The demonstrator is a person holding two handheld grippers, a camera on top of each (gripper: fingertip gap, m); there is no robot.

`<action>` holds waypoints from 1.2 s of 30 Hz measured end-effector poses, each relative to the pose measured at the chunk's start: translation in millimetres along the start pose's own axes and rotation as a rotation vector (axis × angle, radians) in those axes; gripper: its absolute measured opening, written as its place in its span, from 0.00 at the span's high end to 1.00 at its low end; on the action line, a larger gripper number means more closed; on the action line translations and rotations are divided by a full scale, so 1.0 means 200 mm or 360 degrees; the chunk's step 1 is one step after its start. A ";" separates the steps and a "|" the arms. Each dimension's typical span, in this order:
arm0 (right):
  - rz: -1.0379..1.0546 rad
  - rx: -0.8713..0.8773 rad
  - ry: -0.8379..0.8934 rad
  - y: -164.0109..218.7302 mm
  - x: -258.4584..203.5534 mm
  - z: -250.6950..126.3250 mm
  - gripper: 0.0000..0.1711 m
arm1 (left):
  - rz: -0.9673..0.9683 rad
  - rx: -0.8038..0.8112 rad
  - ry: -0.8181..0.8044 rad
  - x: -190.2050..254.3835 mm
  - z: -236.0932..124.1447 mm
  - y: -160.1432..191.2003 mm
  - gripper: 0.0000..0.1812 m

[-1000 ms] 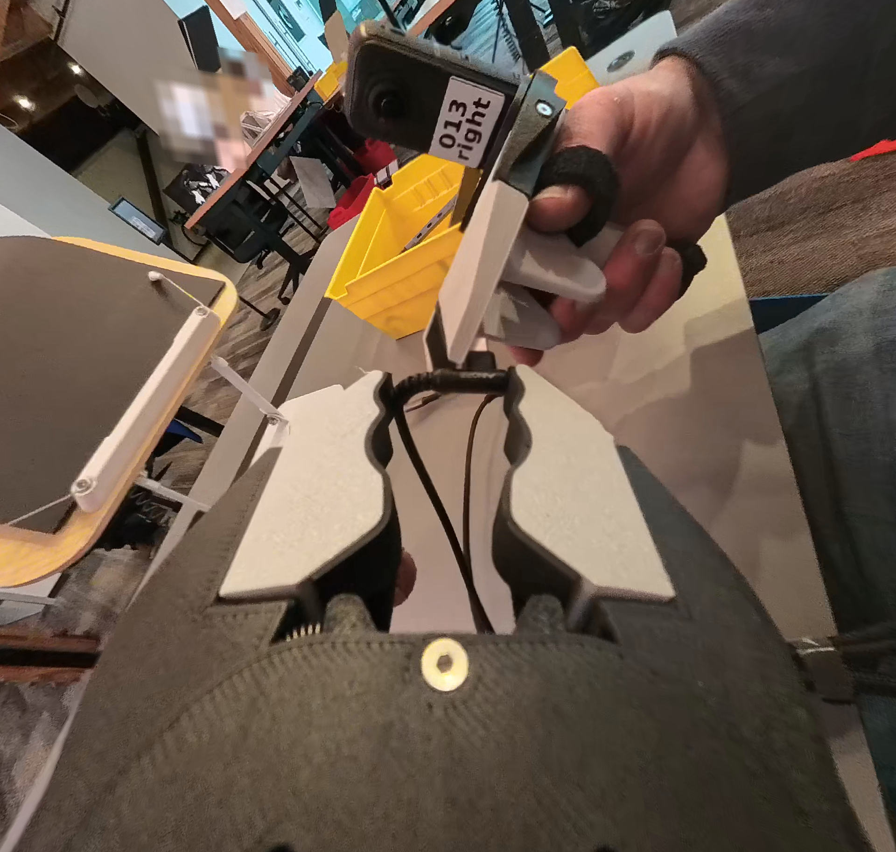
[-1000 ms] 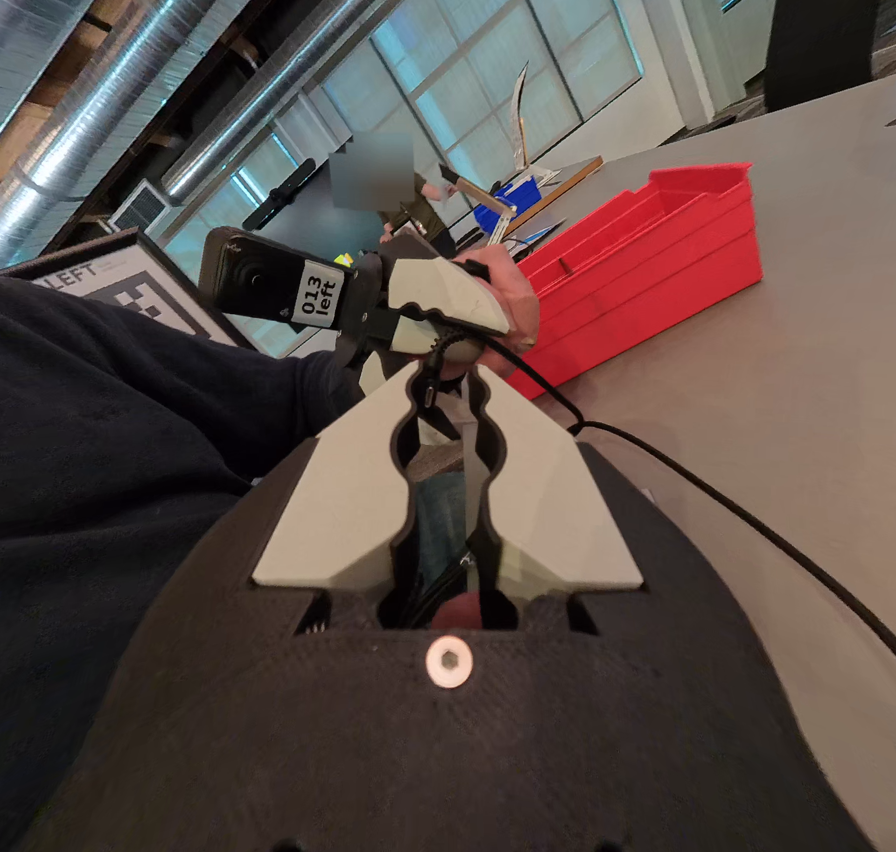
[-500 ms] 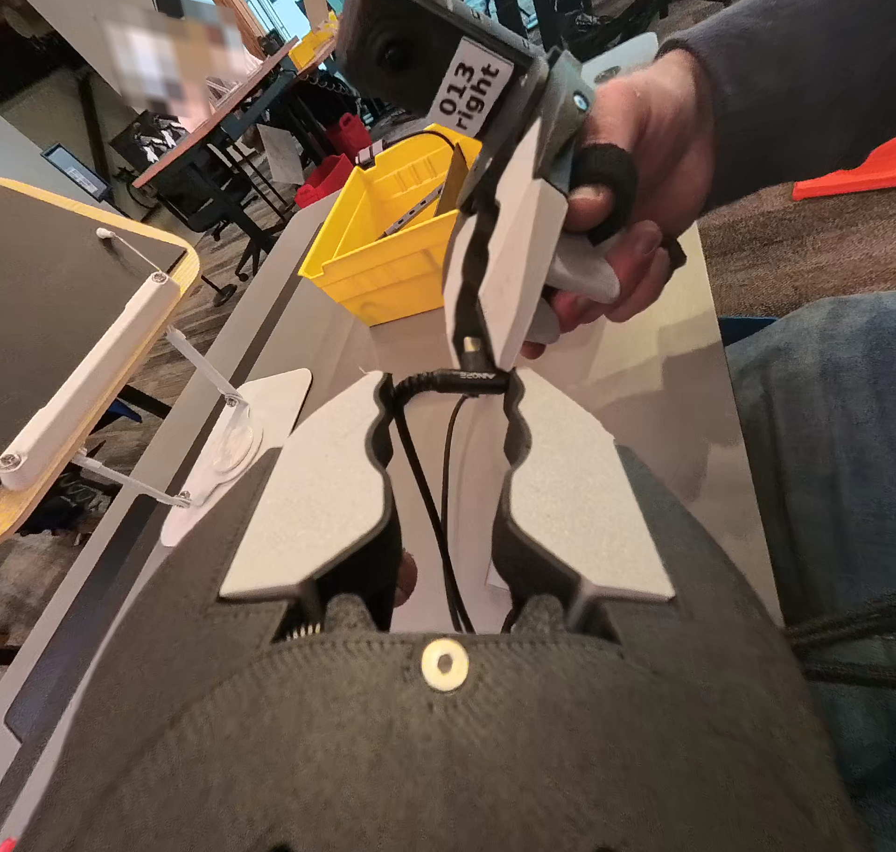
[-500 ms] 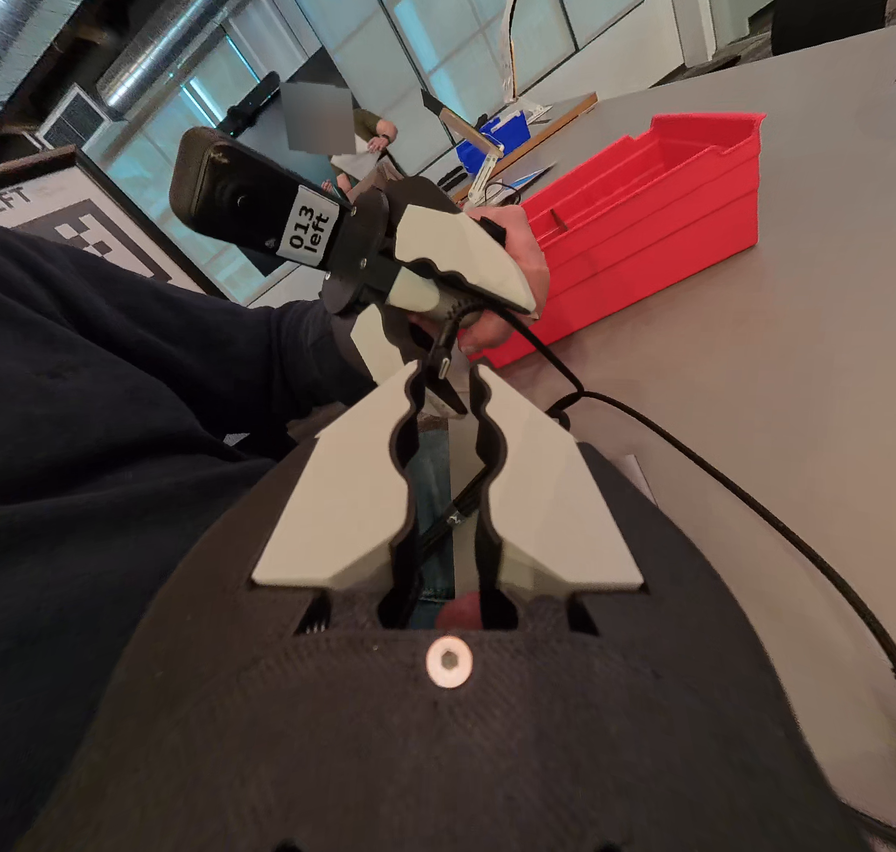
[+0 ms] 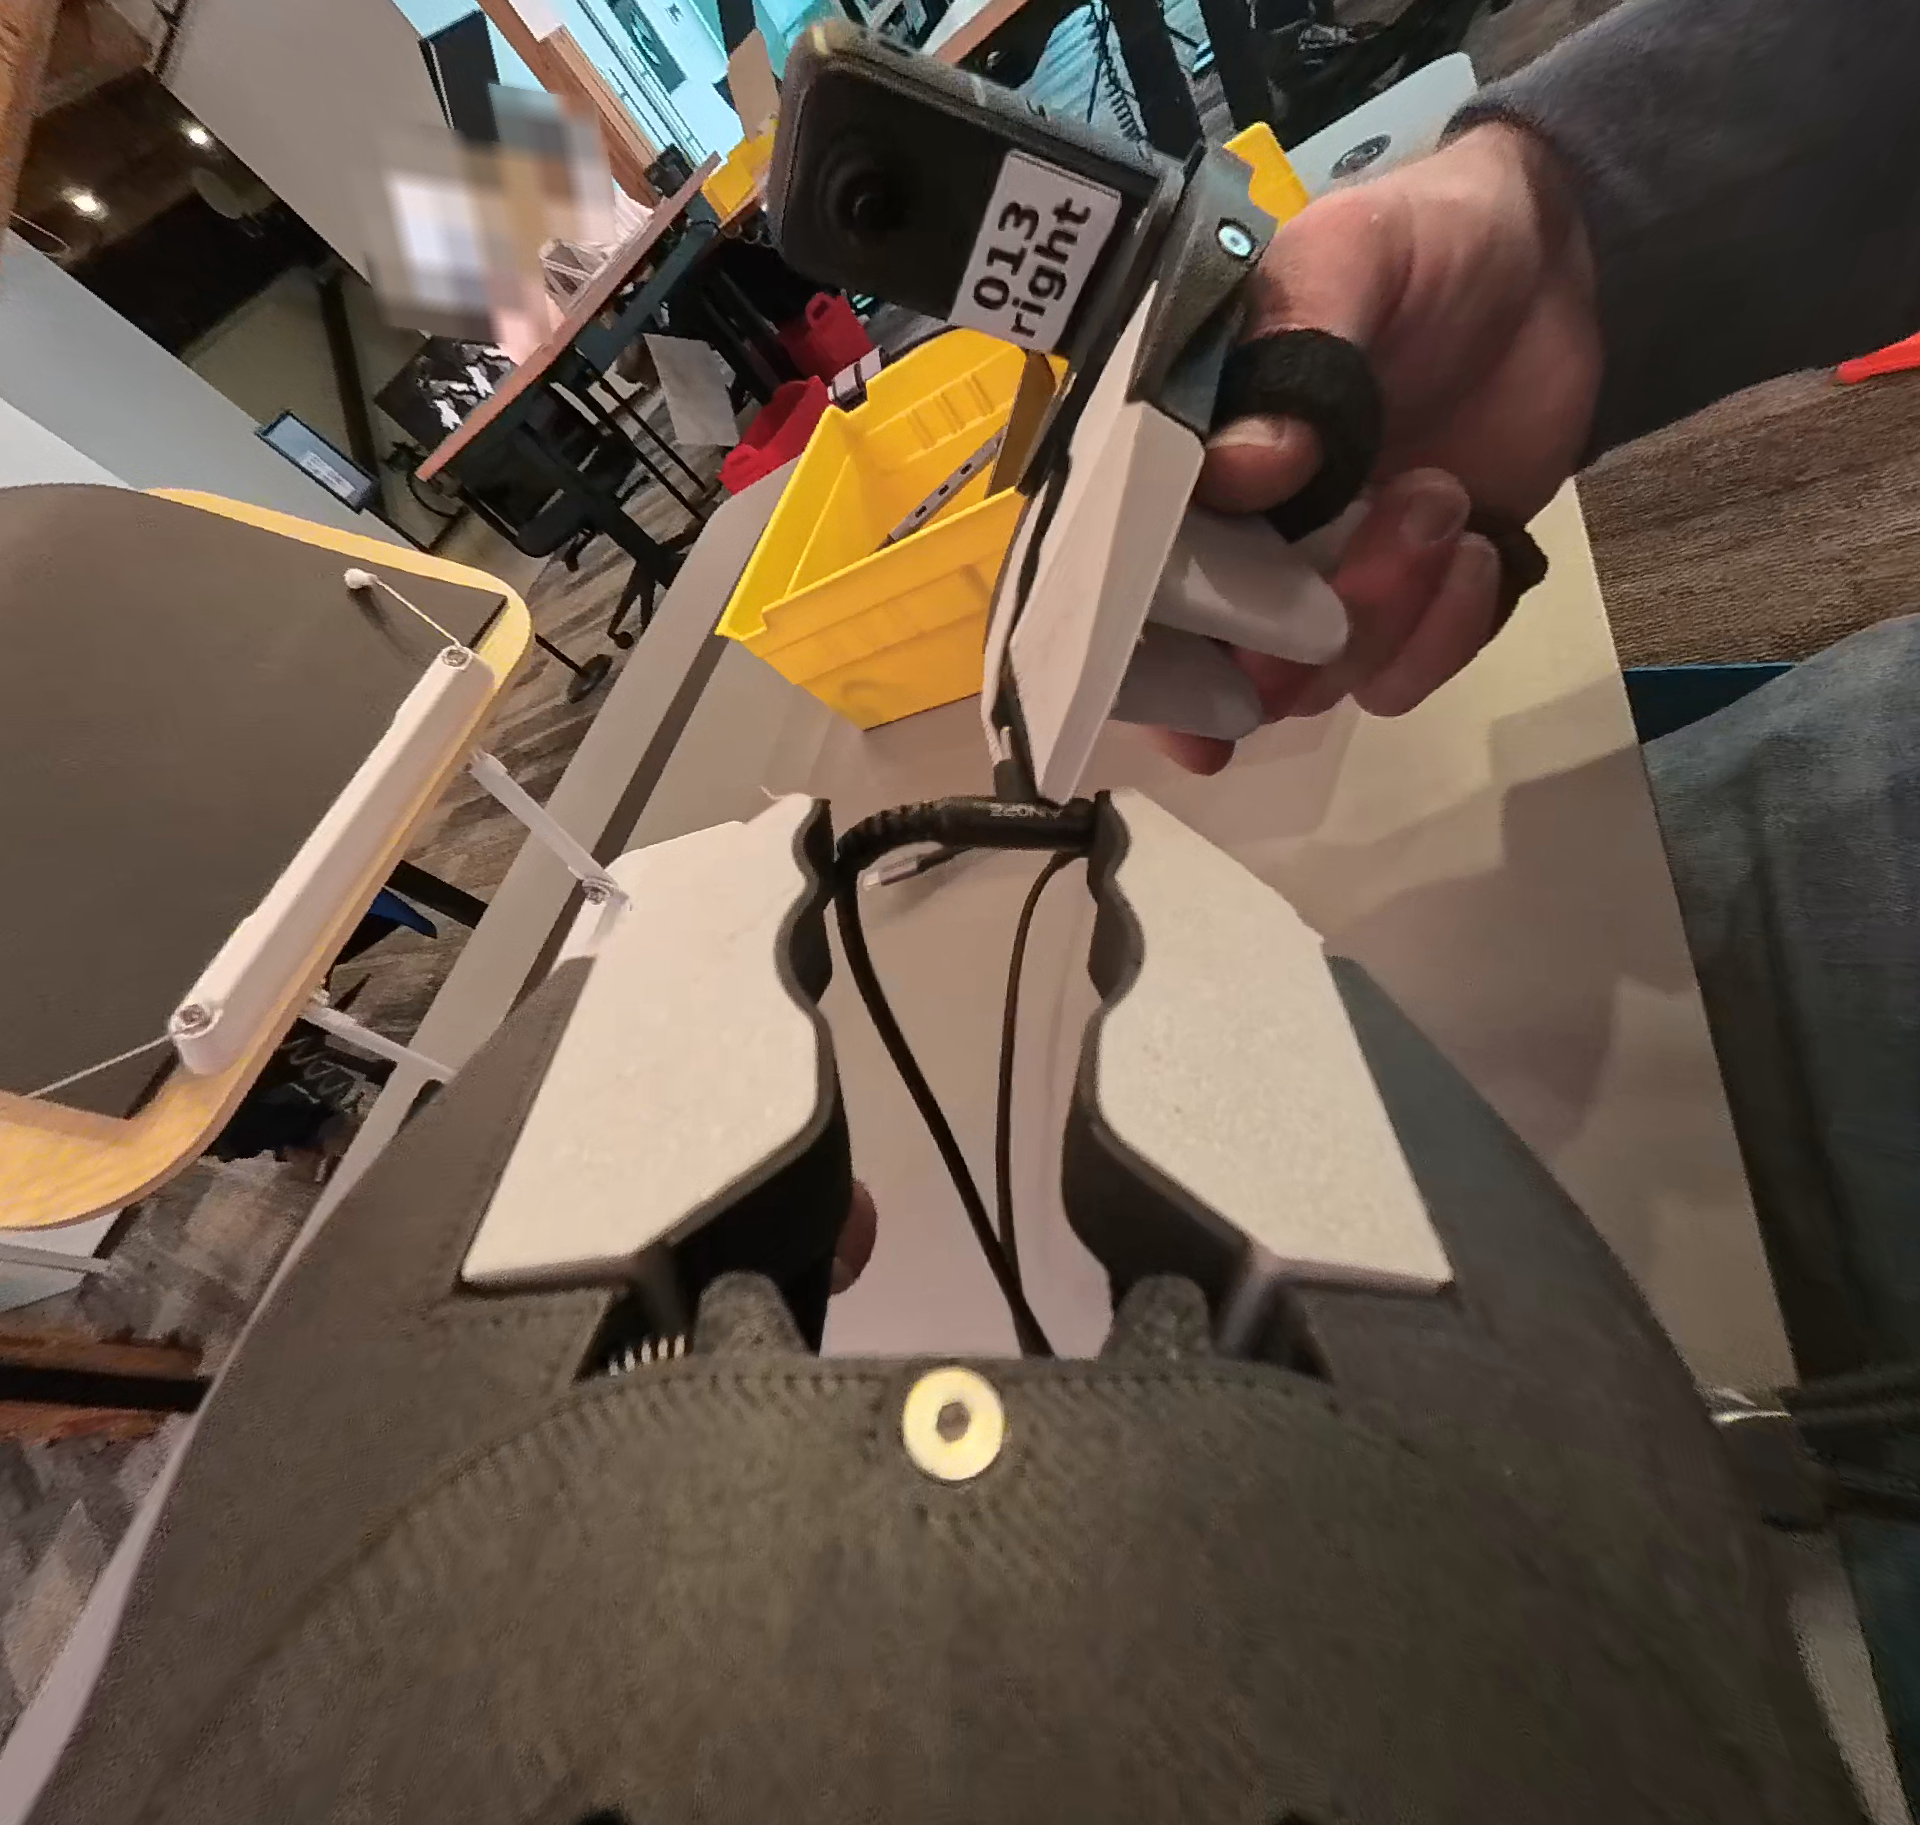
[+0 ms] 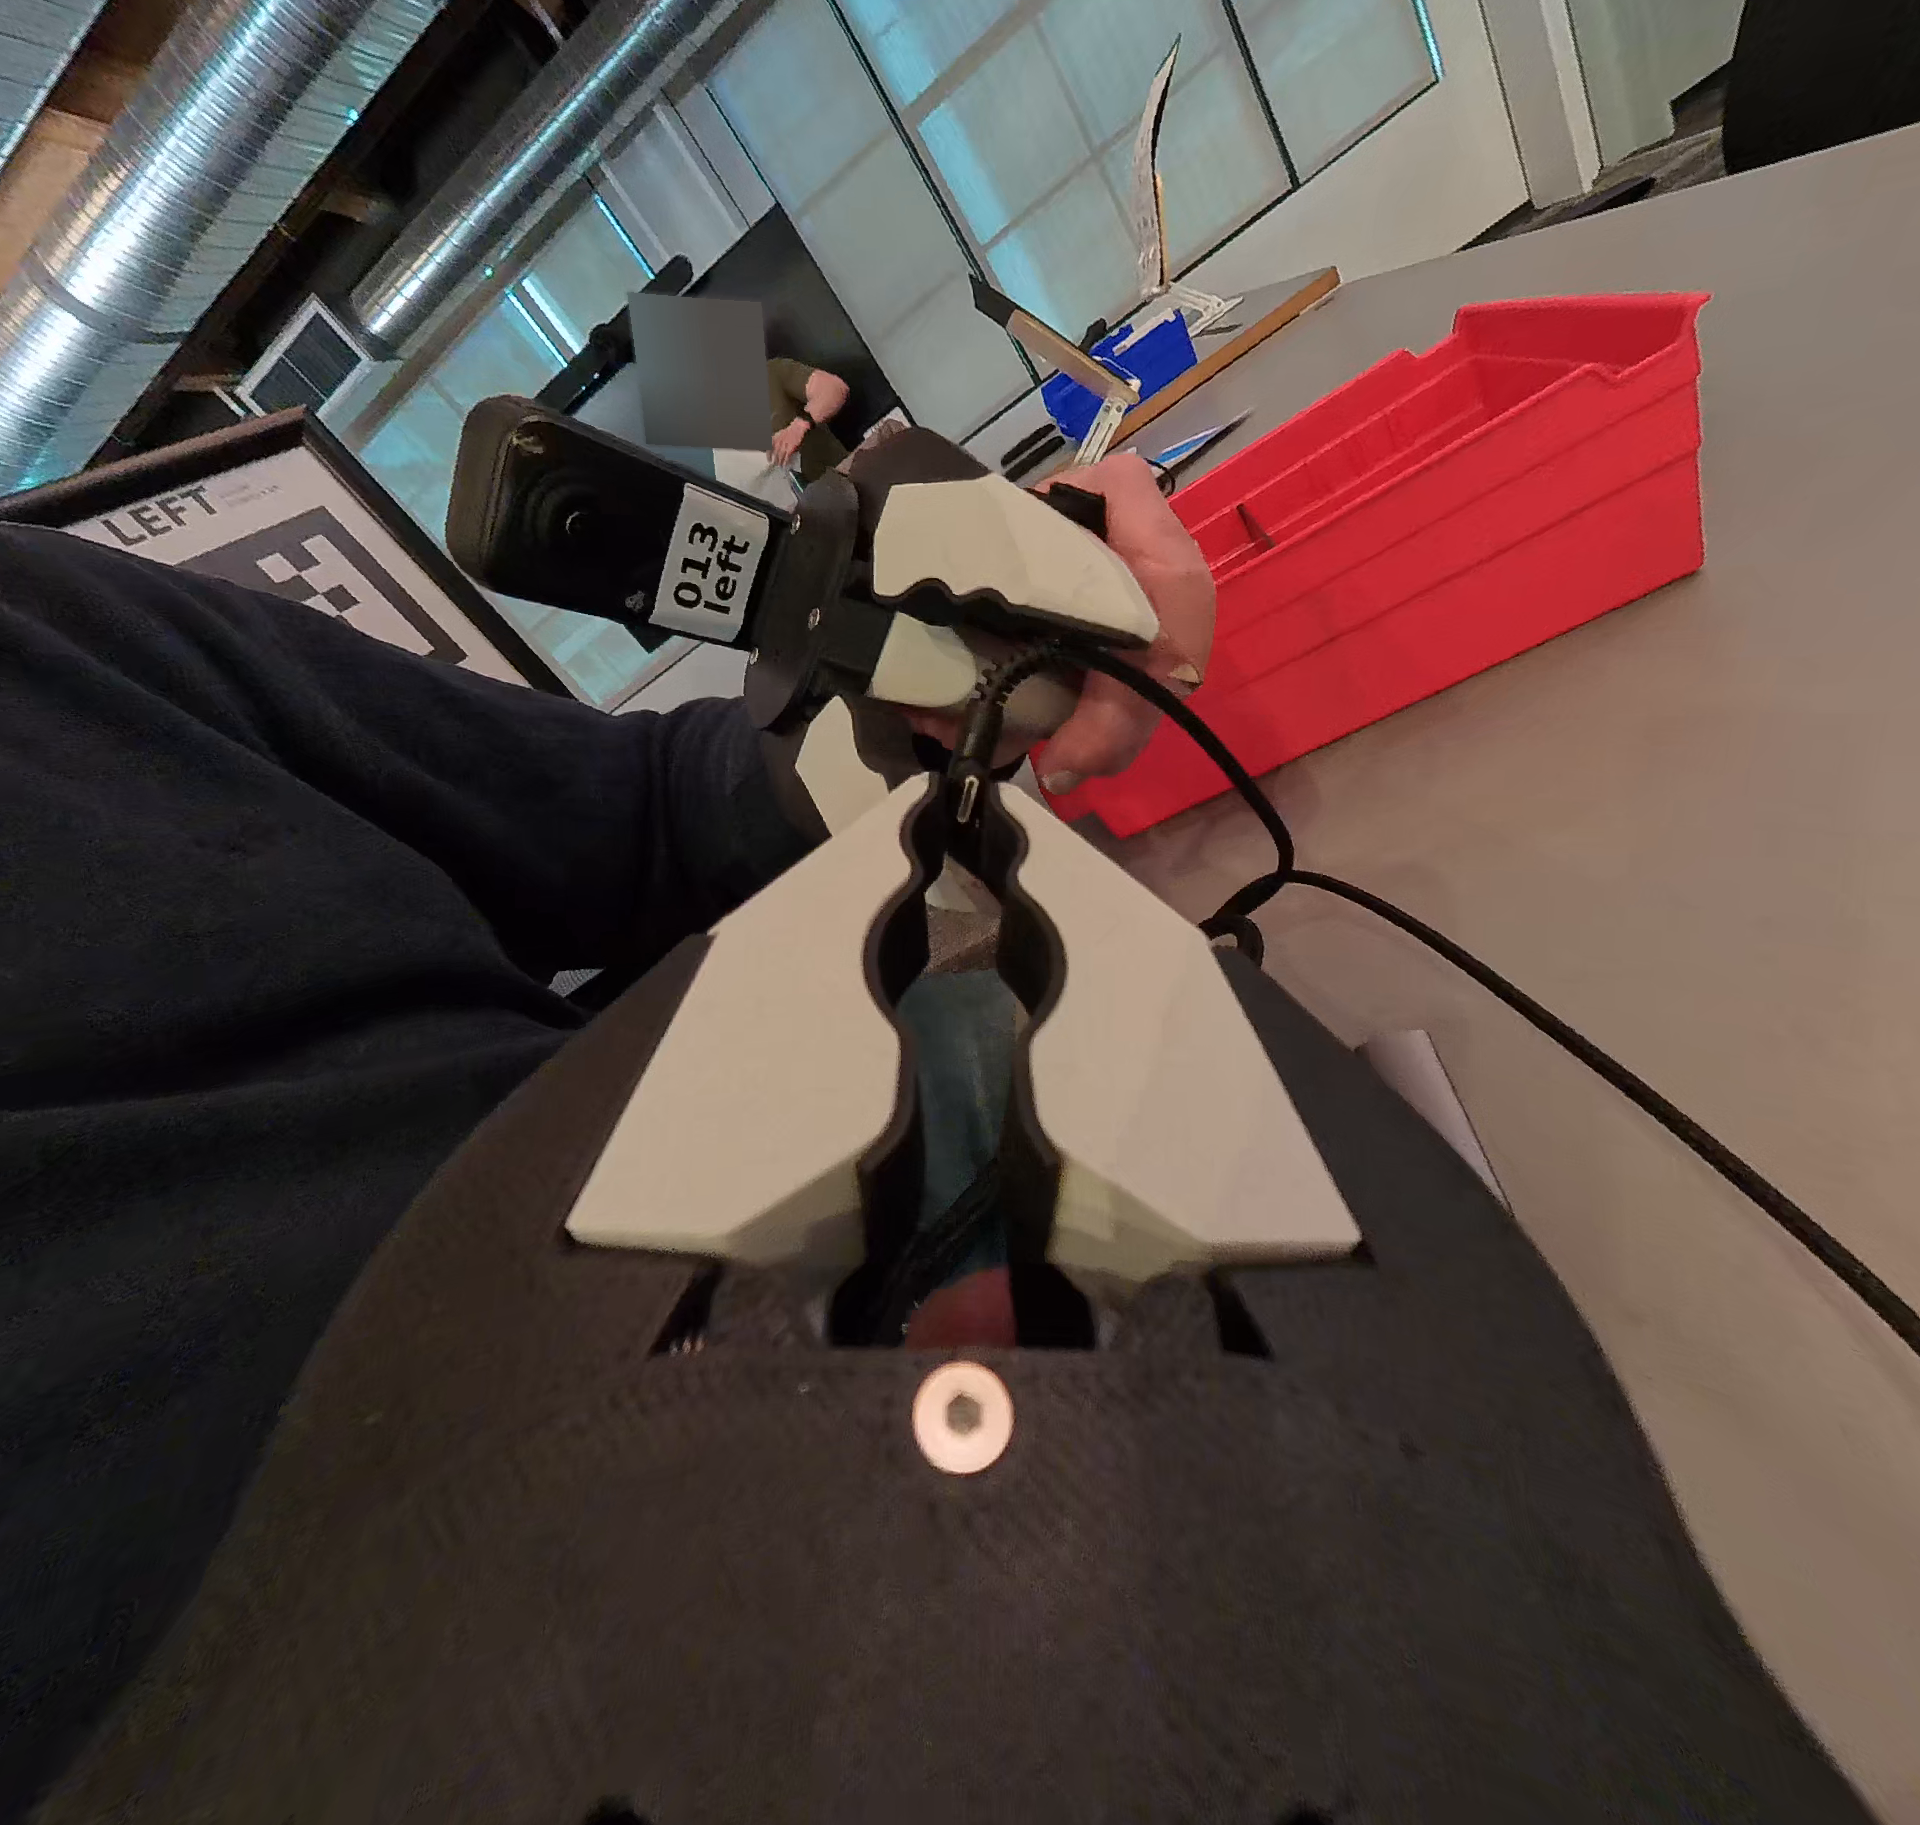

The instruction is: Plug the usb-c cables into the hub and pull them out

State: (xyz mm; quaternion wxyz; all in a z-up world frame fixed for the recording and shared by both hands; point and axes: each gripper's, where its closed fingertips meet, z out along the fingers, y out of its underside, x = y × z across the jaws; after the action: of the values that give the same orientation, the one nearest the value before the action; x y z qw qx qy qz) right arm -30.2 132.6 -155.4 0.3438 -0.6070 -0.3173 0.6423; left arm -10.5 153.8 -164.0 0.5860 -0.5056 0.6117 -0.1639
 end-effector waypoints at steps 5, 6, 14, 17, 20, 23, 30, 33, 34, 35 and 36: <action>0.0031 0.0077 0.0001 -0.03 0.02 -0.03 0.98 | -0.0059 0.0054 -0.0015 -0.02 -0.01 -0.01 0.71; 0.0037 0.0087 -0.0001 -0.04 0.02 -0.03 0.98 | -0.0037 0.0054 -0.0032 -0.03 -0.01 -0.01 0.71; 0.0049 0.0102 -0.0026 -0.04 0.02 -0.03 0.98 | -0.0017 0.0088 -0.0102 -0.03 0.00 -0.02 0.77; 0.0049 0.0101 -0.0031 -0.03 0.02 -0.03 0.98 | -0.0023 0.0087 -0.0097 -0.03 0.00 -0.02 0.77; 0.0043 0.0101 -0.0032 -0.03 0.02 -0.03 0.98 | -0.0089 0.0091 -0.0070 -0.03 0.00 -0.01 0.75; 0.0037 0.0109 -0.0038 -0.03 0.02 -0.03 0.98 | -0.0098 0.0102 -0.0073 -0.02 0.00 -0.02 0.76; 0.0041 0.0110 -0.0037 -0.03 0.02 -0.03 0.98 | -0.0091 0.0086 -0.0070 -0.02 0.00 -0.01 0.77; 0.0035 0.0107 -0.0032 -0.02 0.03 -0.03 0.98 | -0.0066 0.0077 -0.0075 -0.02 0.00 -0.01 0.77; 0.0037 0.0111 -0.0032 -0.02 0.03 -0.03 0.98 | -0.0073 0.0077 -0.0081 -0.02 0.00 -0.01 0.77; 0.0038 0.0112 -0.0031 -0.02 0.03 -0.03 0.98 | -0.0089 0.0074 -0.0078 -0.02 0.01 -0.01 0.77; 0.0038 0.0111 -0.0030 -0.02 0.03 -0.03 0.98 | -0.0098 0.0071 -0.0072 -0.02 0.01 -0.01 0.76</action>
State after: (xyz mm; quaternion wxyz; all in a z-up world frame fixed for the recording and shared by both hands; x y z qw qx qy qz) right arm -23.5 140.1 -155.5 0.3540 -0.5924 -0.2908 0.6628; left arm -9.4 156.6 -161.2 0.6056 -0.5144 0.5786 -0.1840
